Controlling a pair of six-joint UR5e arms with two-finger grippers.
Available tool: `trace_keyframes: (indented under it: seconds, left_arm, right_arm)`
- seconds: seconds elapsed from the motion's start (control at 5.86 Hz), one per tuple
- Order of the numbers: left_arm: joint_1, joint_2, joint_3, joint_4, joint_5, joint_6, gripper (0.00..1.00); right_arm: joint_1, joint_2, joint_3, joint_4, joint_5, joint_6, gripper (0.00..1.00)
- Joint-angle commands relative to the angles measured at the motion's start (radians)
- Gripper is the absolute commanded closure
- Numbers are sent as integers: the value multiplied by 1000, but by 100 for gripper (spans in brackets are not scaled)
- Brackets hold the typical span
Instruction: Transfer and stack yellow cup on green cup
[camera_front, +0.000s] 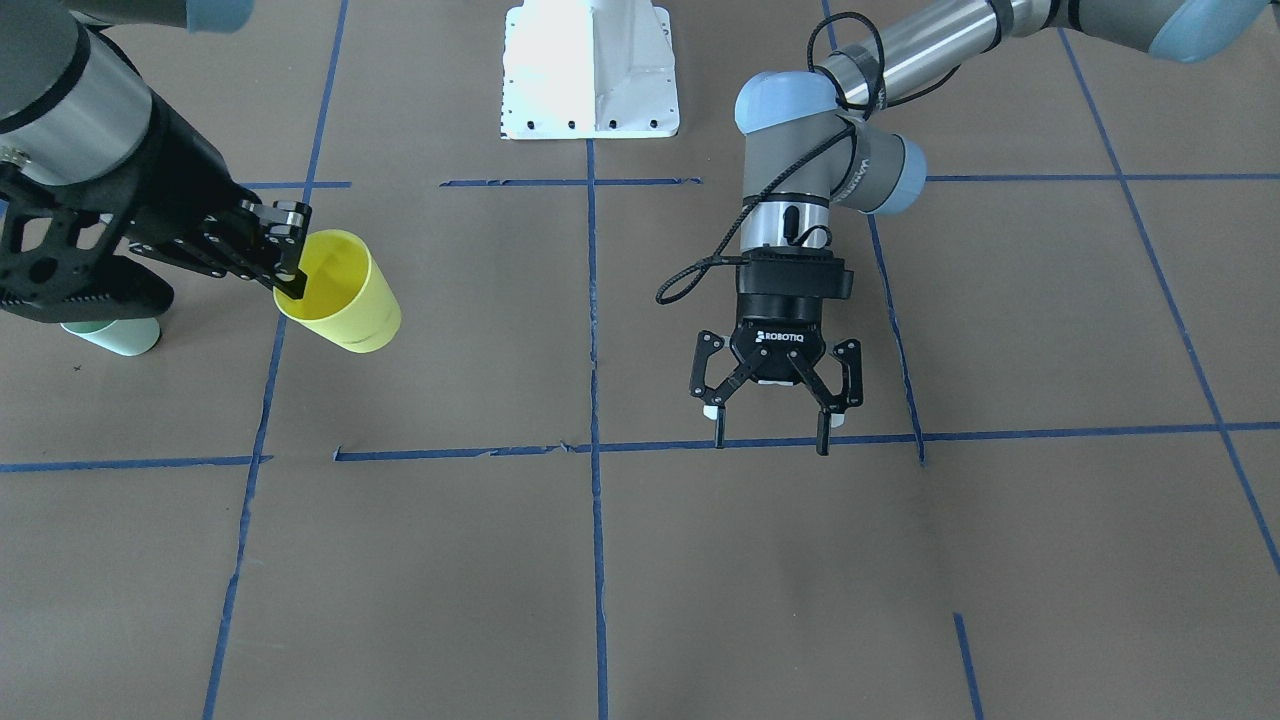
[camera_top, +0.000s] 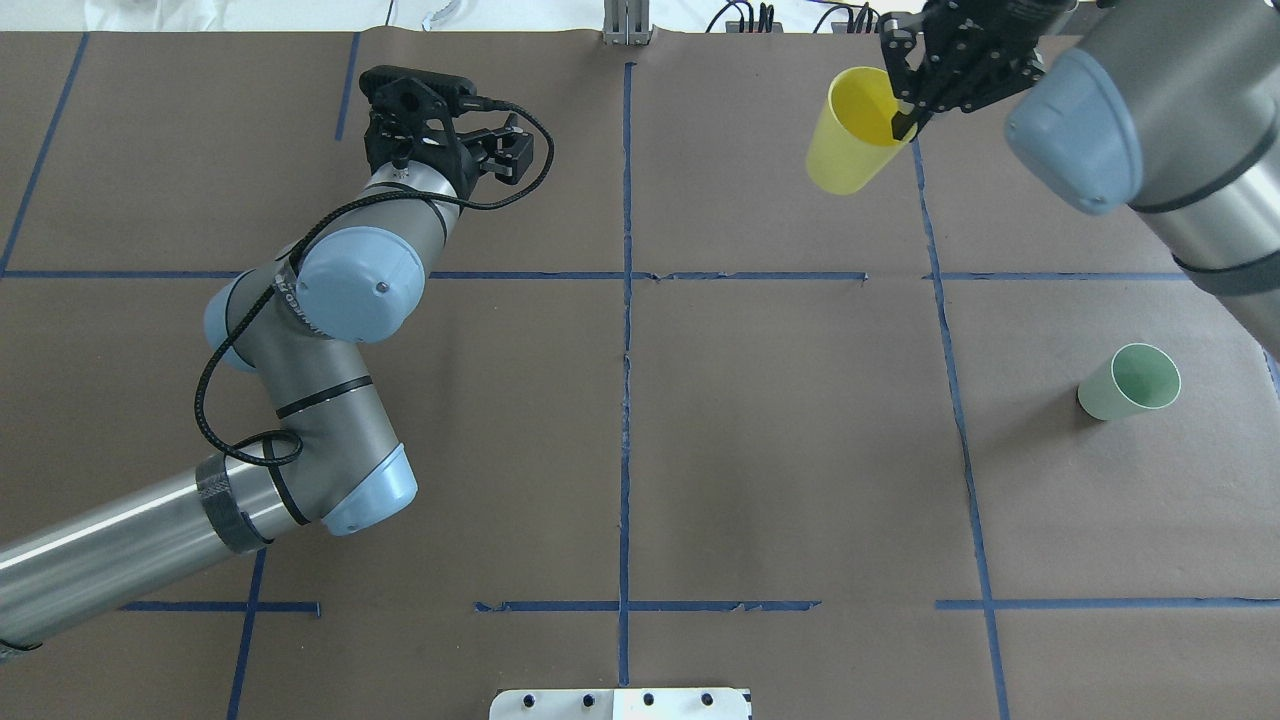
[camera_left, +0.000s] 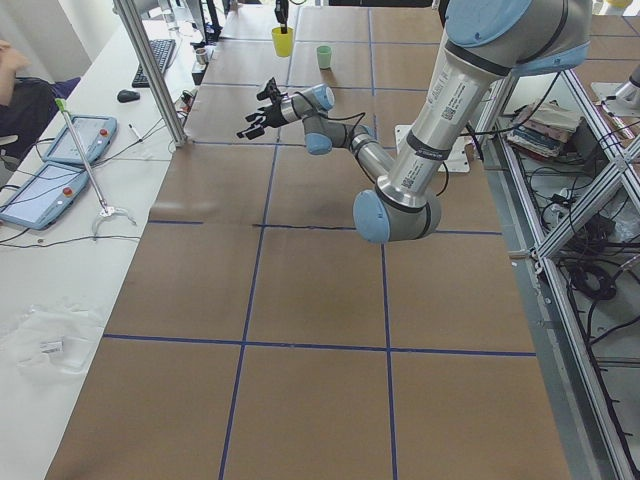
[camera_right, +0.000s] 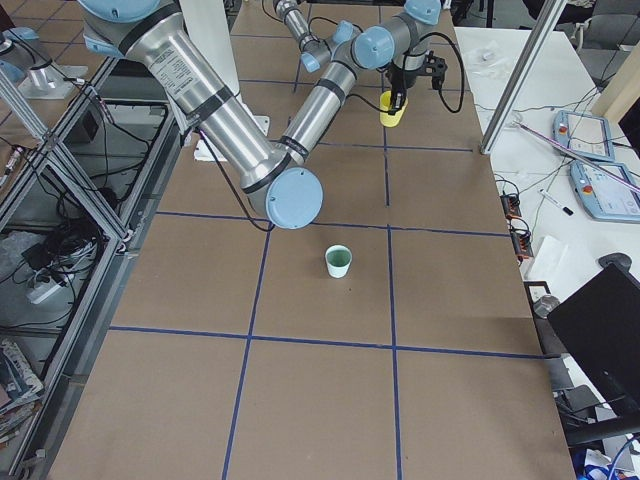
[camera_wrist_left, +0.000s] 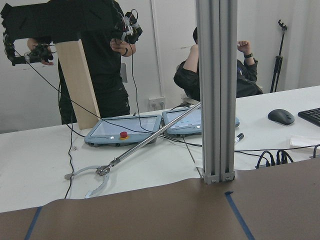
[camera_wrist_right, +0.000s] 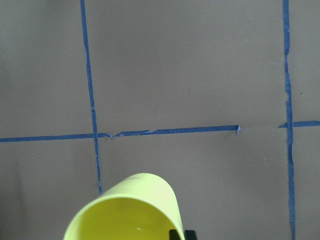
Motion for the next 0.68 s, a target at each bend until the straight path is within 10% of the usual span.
trace_keyframes:
  seconds: [0.0,0.51]
  left_arm:
    - [-12,32,0,8,-55,-51,0]
    - [-10,33,0,8,-59,-51,0]
  right_arm:
    - [34,-205,151,7,-14,-71,100]
    - [51,-560,210,143,-83,-375,100]
